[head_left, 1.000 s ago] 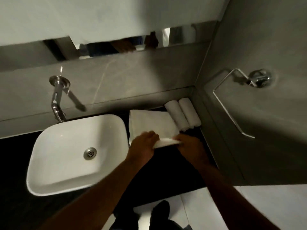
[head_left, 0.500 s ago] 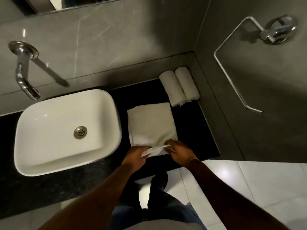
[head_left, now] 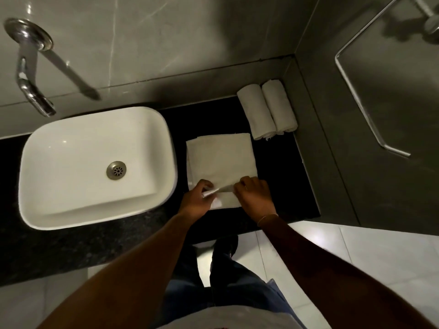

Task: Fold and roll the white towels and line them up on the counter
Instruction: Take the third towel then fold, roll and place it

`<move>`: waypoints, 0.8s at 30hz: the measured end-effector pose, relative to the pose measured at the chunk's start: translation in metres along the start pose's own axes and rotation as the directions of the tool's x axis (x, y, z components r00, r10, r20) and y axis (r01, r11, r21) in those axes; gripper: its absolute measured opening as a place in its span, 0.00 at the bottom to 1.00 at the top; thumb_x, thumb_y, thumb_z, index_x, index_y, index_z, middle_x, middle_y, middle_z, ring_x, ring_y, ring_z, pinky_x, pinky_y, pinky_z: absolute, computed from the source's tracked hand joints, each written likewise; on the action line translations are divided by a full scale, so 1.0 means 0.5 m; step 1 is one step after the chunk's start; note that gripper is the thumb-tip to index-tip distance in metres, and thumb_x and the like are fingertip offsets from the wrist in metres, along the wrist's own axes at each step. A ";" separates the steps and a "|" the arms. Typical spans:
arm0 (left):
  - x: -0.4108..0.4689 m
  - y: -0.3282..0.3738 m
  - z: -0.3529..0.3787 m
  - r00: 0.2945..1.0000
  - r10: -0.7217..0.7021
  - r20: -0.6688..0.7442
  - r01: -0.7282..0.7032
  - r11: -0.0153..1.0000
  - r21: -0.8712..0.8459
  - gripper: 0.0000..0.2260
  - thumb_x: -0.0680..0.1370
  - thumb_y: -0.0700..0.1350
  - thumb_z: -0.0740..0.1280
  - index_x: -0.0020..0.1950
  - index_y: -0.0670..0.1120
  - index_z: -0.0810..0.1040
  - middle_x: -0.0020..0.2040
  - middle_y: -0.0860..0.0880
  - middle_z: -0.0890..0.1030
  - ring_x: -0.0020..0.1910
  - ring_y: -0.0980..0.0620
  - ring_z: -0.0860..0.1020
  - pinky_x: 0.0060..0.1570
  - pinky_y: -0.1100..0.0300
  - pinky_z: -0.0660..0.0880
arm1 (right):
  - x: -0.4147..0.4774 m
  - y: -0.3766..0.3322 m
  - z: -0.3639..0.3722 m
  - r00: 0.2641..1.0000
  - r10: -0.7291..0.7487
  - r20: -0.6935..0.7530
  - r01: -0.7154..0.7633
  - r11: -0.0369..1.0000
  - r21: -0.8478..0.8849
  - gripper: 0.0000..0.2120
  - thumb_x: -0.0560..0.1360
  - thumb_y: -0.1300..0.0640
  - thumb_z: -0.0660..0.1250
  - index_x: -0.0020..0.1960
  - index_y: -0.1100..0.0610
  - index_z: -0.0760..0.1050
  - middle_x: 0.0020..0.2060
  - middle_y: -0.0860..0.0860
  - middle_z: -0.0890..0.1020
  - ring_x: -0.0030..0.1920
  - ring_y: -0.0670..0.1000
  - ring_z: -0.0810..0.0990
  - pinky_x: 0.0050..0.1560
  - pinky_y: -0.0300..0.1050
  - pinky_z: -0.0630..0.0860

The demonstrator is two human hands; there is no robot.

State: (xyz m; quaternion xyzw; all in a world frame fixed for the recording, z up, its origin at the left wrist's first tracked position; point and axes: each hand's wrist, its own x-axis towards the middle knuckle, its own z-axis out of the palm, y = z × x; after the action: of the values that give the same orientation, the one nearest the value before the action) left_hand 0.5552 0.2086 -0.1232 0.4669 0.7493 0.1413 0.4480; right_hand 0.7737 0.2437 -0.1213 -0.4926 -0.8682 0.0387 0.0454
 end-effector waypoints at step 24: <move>-0.028 0.047 0.001 0.857 0.498 0.135 -0.492 0.710 0.503 0.17 0.78 0.43 0.58 0.66 0.52 0.70 0.59 0.46 0.79 0.58 0.43 0.78 0.50 0.49 0.78 | 0.055 0.030 -0.051 0.933 -0.073 0.353 -0.089 0.902 0.423 0.16 0.78 0.53 0.64 0.65 0.45 0.69 0.54 0.52 0.81 0.52 0.58 0.79 0.50 0.51 0.75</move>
State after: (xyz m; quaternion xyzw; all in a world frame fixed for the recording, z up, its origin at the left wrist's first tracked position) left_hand 0.5713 0.2094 -0.1013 0.7527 0.6085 0.0502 0.2463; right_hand 0.7752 0.2755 -0.0967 -0.4584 -0.8292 0.3197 -0.0067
